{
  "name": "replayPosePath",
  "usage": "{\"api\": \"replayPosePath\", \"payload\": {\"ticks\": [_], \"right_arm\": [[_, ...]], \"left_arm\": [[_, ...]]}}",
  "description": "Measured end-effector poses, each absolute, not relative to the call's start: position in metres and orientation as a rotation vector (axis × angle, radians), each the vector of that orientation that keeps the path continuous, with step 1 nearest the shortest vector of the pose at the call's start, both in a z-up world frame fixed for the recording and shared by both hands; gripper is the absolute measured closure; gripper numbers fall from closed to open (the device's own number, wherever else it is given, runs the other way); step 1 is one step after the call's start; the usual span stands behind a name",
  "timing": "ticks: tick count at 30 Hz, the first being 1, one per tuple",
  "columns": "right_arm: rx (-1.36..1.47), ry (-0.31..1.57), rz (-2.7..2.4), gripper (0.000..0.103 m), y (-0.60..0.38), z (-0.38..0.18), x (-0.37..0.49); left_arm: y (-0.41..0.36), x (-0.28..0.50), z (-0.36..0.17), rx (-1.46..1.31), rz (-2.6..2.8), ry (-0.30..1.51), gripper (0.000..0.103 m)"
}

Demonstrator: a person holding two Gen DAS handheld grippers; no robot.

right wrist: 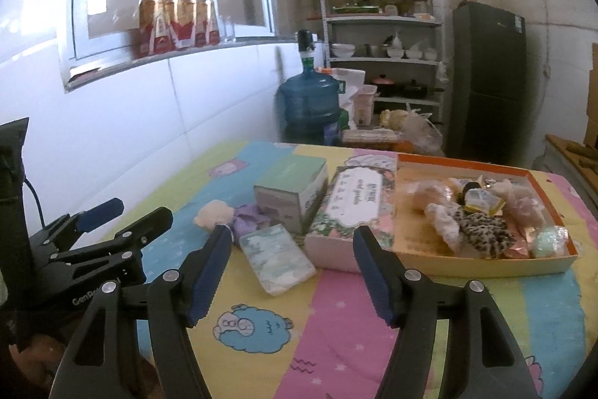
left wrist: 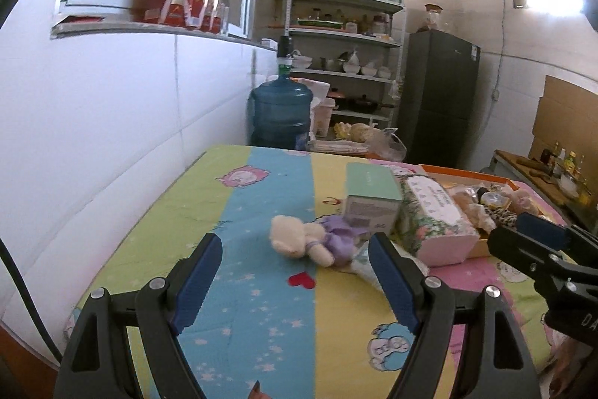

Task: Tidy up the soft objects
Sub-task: 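Raise both open grippers and move them back toward the remaining items on the quilt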

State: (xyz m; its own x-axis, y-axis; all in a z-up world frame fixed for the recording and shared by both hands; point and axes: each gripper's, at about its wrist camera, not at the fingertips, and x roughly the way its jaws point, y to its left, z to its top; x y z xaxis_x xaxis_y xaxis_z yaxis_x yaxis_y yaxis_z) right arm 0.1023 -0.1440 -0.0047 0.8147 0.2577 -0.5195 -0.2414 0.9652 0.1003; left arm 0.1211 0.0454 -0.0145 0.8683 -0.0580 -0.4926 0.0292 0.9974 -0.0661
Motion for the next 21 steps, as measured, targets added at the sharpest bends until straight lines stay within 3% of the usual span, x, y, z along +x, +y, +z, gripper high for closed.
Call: {"api": "replayPosePath", "payload": {"ticks": [21], "right_arm": [[0.062,0.752,0.334,0.034,-0.129,-0.066,0.155]], "left_arm": [[0.093,0.131,-0.040,-0.122,-0.017,0.554,0.023]]}}
